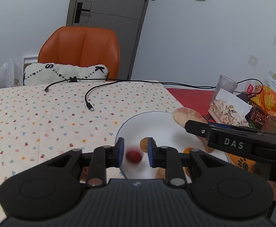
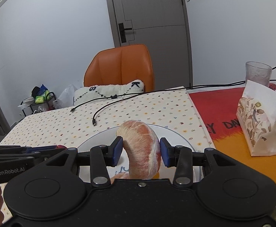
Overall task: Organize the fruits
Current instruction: 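Open the left tool dropping the red fruit while the right tool releases the pomelo segment into the bowl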
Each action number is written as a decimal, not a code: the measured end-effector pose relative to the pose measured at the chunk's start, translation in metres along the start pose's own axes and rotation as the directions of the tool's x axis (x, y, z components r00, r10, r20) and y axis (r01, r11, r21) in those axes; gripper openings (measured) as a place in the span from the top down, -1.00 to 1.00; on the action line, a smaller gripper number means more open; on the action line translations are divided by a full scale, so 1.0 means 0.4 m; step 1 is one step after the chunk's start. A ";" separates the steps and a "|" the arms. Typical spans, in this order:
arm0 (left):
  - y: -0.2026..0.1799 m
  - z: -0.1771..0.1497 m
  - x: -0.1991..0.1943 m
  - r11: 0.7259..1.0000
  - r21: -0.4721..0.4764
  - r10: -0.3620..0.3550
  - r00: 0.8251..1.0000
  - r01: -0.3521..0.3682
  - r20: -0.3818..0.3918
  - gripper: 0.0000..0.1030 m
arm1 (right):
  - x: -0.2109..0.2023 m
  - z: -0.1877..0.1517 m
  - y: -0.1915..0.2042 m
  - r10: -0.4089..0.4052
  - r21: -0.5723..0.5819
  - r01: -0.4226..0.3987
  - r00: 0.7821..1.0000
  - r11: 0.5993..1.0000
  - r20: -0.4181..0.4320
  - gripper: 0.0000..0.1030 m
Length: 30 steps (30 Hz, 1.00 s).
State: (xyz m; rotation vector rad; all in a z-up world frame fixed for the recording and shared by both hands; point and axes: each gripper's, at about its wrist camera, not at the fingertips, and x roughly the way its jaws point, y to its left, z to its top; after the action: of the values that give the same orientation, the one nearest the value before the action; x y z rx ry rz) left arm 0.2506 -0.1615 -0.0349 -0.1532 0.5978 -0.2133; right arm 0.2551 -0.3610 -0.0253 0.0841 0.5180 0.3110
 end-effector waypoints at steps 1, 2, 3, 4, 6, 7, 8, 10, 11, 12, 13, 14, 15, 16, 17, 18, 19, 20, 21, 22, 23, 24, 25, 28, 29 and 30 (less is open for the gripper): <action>0.003 0.000 0.000 1.000 -0.004 0.001 1.000 -0.001 -0.003 0.52 | 0.004 0.002 0.000 0.002 0.001 -0.002 1.000 1.000 -0.001 0.22; 0.006 0.000 0.000 1.000 -0.007 0.004 1.000 -0.004 -0.006 0.52 | 0.008 0.003 0.002 0.005 0.001 -0.005 1.000 1.000 -0.003 0.22; 0.011 0.000 -0.002 1.000 -0.010 0.008 1.000 -0.008 -0.008 0.52 | 0.011 0.004 0.004 0.007 -0.001 -0.007 1.000 1.000 -0.005 0.22; 0.016 0.001 -0.004 1.000 -0.014 0.011 1.000 -0.011 -0.009 0.52 | 0.016 0.005 0.005 0.010 -0.003 -0.010 1.000 1.000 -0.006 0.22; 0.028 0.001 -0.012 1.000 -0.022 0.020 1.000 -0.020 -0.006 0.52 | 0.024 0.006 0.007 0.012 -0.007 -0.012 1.000 1.000 -0.012 0.22; 0.034 0.002 -0.015 0.999 -0.024 0.025 1.000 -0.025 -0.005 0.52 | 0.029 0.007 0.007 0.014 -0.008 -0.014 1.000 1.000 -0.014 0.22; 0.040 0.002 -0.019 0.999 -0.027 0.031 0.999 -0.031 -0.005 0.52 | 0.034 0.008 0.008 0.016 -0.007 -0.016 1.000 1.000 -0.015 0.22; 0.052 0.002 -0.026 0.999 -0.029 0.044 0.999 -0.045 -0.007 0.52 | 0.042 0.010 0.012 0.021 -0.007 -0.022 1.000 1.000 -0.017 0.22; 0.058 0.001 -0.031 0.998 -0.031 0.050 0.999 -0.050 -0.008 0.51 | 0.046 0.011 0.014 0.024 -0.007 -0.024 1.000 1.000 -0.016 0.22; 0.064 0.001 -0.036 0.998 -0.035 0.055 0.998 -0.055 -0.008 0.48 | 0.051 0.011 0.016 0.025 -0.004 -0.025 1.000 1.000 -0.016 0.21; 0.070 0.000 -0.040 0.998 -0.039 0.059 0.998 -0.059 -0.008 0.47 | 0.056 0.012 0.016 0.027 0.001 -0.027 1.000 1.000 -0.017 0.21; 0.075 -0.001 -0.046 0.997 -0.042 0.063 0.998 -0.064 -0.007 0.44 | 0.061 0.013 0.018 0.029 0.006 -0.028 0.999 1.000 -0.018 0.20; 0.080 -0.002 -0.052 0.997 -0.045 0.069 0.998 -0.069 -0.005 0.39 | 0.066 0.013 0.019 0.034 0.009 -0.034 0.999 0.999 -0.021 0.17; 0.085 -0.003 -0.057 0.996 -0.047 0.075 0.997 -0.075 -0.004 0.36 | 0.068 0.014 0.020 0.044 0.015 -0.044 0.999 0.999 -0.019 0.13; 0.090 -0.004 -0.062 0.996 -0.050 0.080 0.997 -0.080 -0.004 0.30 | 0.067 0.014 0.021 0.048 0.020 -0.048 0.999 0.999 -0.009 0.11; 0.094 -0.006 -0.068 0.995 -0.052 0.084 0.996 -0.084 -0.002 0.25 | 0.064 0.016 0.023 0.045 0.023 -0.045 0.999 0.999 -0.005 0.09; 0.099 -0.007 -0.073 0.995 -0.055 0.087 0.996 -0.087 0.000 0.22 | 0.061 0.017 0.024 0.044 0.025 -0.044 0.999 0.999 -0.003 0.08; 0.103 -0.009 -0.079 0.994 -0.056 0.092 0.996 -0.092 0.002 0.16 | 0.056 0.017 0.026 0.047 0.027 -0.047 0.999 0.999 0.001 0.04; 0.106 -0.012 -0.086 0.994 -0.058 0.097 0.995 -0.096 0.004 0.09 | 0.051 0.018 0.026 0.048 0.030 -0.048 0.999 0.998 0.005 -0.02; 0.109 -0.014 -0.093 0.993 -0.058 0.101 0.995 -0.100 0.007 0.06 | 0.046 0.017 0.028 0.047 0.031 -0.048 0.999 0.998 0.008 -0.03; 0.113 -0.016 -0.100 0.993 -0.058 0.104 0.994 -0.104 0.011 0.02 | 0.040 0.017 0.030 0.047 0.032 -0.047 0.999 0.998 0.010 -0.05; 0.116 -0.019 -0.107 0.992 -0.059 0.108 0.994 -0.108 0.013 -0.02 | 0.034 0.016 0.032 0.048 0.034 -0.048 0.999 0.998 0.012 -0.06; 0.120 -0.021 -0.114 0.992 -0.059 0.113 0.994 -0.112 0.014 -0.05 | 0.027 0.015 0.032 0.048 0.036 -0.049 0.999 0.998 0.014 -0.08; 0.133 -0.028 -0.133 0.990 -0.067 0.126 0.992 -0.124 0.015 -0.13 | 0.002 0.009 0.027 0.044 0.061 -0.045 0.999 0.997 0.023 -0.23; 0.138 -0.030 -0.141 0.989 -0.071 0.128 0.992 -0.127 0.017 -0.16 | -0.009 0.006 0.024 0.043 0.076 -0.045 0.999 0.996 0.028 -0.30; 0.142 -0.033 -0.148 0.989 -0.076 0.131 0.991 -0.130 0.020 -0.19 | -0.020 0.003 0.021 0.046 0.087 -0.048 0.998 0.995 0.034 -0.31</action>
State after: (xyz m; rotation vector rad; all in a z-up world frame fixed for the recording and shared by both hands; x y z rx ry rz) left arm 0.2042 -0.0932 -0.0251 -0.1874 0.5891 -0.0622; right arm 0.2468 -0.3554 -0.0192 0.1868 0.4989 0.3323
